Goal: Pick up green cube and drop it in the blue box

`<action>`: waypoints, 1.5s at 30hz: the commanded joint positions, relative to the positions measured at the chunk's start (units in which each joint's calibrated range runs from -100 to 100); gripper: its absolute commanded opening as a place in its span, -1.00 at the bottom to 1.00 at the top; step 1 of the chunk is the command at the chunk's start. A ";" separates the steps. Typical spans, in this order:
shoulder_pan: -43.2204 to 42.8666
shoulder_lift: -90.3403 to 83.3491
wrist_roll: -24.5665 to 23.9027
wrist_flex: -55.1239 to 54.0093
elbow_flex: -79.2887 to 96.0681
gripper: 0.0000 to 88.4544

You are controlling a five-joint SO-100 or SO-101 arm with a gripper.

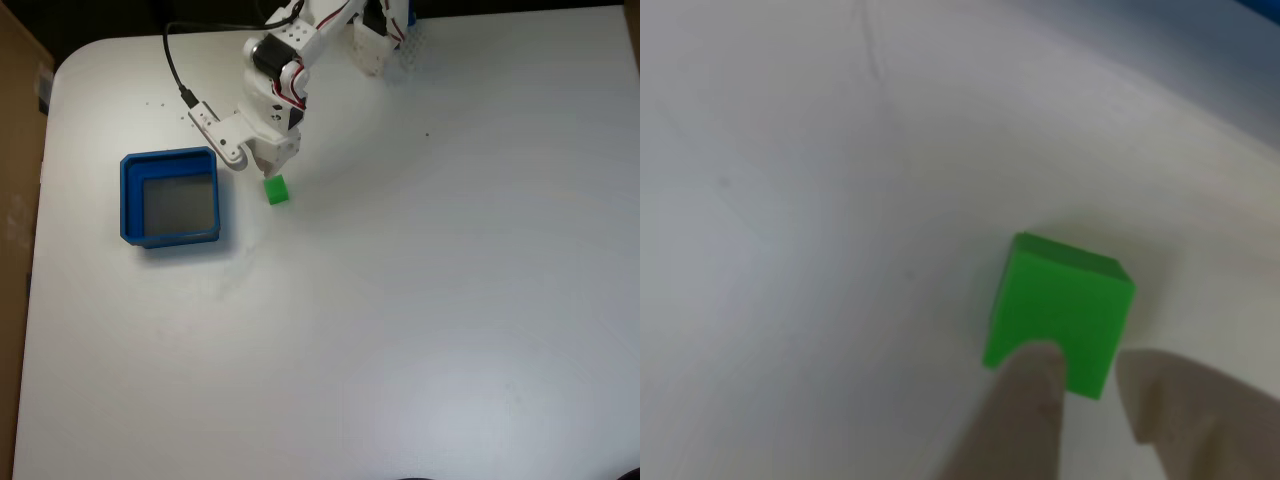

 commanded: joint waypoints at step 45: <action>-1.56 -0.47 -0.39 0.38 -3.32 -0.50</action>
